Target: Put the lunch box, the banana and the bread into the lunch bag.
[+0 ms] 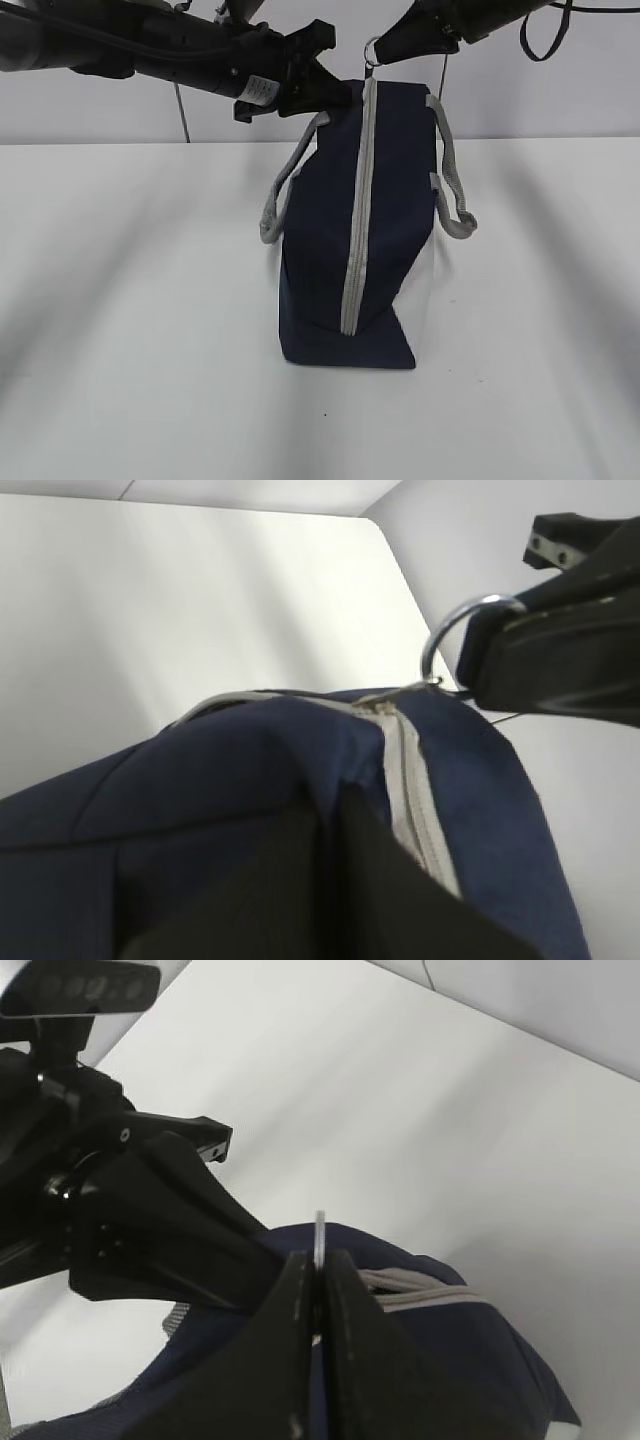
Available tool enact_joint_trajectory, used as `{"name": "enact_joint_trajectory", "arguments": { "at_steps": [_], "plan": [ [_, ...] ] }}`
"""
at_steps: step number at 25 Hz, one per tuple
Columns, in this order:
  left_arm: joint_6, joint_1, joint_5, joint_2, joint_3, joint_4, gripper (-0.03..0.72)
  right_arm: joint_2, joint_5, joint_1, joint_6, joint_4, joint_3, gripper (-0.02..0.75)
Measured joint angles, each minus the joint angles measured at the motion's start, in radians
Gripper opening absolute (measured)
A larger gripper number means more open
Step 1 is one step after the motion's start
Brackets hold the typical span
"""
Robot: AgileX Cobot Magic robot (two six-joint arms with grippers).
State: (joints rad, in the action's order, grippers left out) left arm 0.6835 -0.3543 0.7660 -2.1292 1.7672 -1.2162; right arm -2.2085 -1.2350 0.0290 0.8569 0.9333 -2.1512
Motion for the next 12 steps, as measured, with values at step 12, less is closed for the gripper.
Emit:
{"name": "enact_joint_trajectory", "arguments": {
  "at_steps": [12],
  "plan": [
    [0.023,-0.001,0.037,0.0,0.003,0.0,0.007,-0.051,0.069,0.0,-0.004,0.022,0.0,-0.016]
  ]
}}
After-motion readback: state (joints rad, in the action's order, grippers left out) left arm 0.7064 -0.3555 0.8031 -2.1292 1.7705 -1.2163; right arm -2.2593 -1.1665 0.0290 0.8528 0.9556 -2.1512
